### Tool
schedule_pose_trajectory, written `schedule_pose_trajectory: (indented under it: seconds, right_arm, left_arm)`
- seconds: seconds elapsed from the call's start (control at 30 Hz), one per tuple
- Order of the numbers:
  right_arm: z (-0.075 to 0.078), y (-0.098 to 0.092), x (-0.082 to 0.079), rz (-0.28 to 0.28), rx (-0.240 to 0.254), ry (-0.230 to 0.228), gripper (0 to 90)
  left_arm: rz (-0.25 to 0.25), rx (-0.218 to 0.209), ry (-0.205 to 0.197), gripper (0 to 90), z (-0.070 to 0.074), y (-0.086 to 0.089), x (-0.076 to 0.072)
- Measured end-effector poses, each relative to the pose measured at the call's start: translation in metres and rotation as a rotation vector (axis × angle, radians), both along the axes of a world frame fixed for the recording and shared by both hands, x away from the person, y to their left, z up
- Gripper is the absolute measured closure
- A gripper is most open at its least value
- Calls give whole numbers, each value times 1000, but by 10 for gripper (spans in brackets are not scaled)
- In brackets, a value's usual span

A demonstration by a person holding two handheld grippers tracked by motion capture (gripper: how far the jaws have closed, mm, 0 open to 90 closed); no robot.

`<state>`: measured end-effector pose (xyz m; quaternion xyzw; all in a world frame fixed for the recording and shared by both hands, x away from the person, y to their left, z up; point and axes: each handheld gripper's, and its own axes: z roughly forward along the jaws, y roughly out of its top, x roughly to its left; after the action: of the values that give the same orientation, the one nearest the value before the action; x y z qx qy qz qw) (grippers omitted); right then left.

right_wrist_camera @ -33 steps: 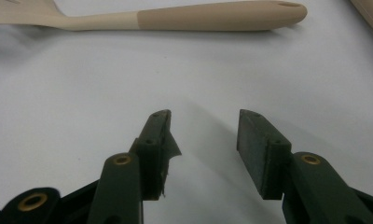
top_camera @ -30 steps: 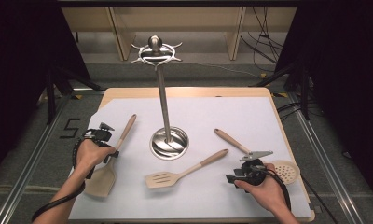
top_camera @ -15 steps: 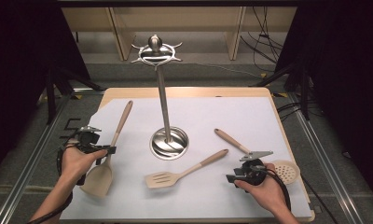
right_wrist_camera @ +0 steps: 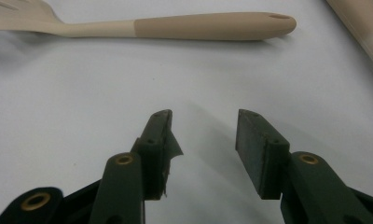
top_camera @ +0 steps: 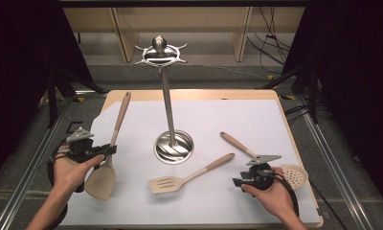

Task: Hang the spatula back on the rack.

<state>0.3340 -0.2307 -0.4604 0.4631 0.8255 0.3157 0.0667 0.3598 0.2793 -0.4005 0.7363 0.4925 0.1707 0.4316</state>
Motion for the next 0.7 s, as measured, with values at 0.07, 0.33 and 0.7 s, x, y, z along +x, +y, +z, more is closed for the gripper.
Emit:
schedule_pose_trajectory:
  seconds: [0.07, 0.33, 0.7]
  right_arm:
    - [0, 0, 0, 5, -6, -7, 562]
    - [0, 0, 0, -15, 14, -22, 563]
    - [2, -1, 0, -8, -5, -16, 564]
  left_arm:
    - [0, -6, -15, 782, 2, 1, -3]
    - [-7, -56, -98, 781, 6, 2, -11]
    - [-30, -78, -168, 781, 14, 0, -20]
